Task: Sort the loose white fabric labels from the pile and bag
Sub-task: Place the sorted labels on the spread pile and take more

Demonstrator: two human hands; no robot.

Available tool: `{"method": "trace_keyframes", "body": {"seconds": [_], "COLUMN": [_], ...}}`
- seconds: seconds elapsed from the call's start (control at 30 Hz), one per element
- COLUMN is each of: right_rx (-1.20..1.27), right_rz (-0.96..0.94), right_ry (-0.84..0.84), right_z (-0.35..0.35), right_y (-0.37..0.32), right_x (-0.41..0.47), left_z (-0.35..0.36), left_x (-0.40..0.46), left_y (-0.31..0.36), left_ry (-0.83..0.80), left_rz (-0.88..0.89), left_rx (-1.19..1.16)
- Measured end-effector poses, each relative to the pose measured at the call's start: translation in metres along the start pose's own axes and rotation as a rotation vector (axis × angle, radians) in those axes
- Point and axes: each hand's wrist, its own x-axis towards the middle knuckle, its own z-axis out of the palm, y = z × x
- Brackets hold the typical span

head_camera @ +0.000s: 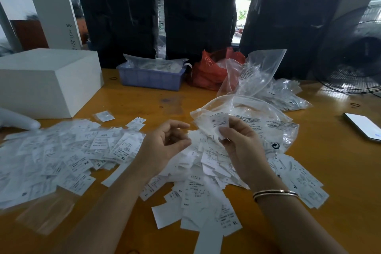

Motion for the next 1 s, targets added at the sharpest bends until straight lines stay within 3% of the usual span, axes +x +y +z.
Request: {"method": "trace_keyframes", "body": {"seconds": [0.23,0.77,1.0], "right_rx": [-0.554,-0.567,-0.630], "right_rz": [-0.127,-0.262,-0.266], "right_ry": [0.017,0.079,0.001], "right_z": [-0.002,0.009,0.011], "right_y": [0.004,0.009,0.014], "right_x": [0.000,-0.003,-0.006], "left_z": [0.001,0.001,0.001], "left_x": [0.000,0.000,0.001], "left_y": [-0.002,-0.002,-0.004], "left_ry": [-0.042,-0.022,-0.027], "left_rz": [0.061,0.101,0.098], "left_rx": [0.114,0.117,0.137]}}
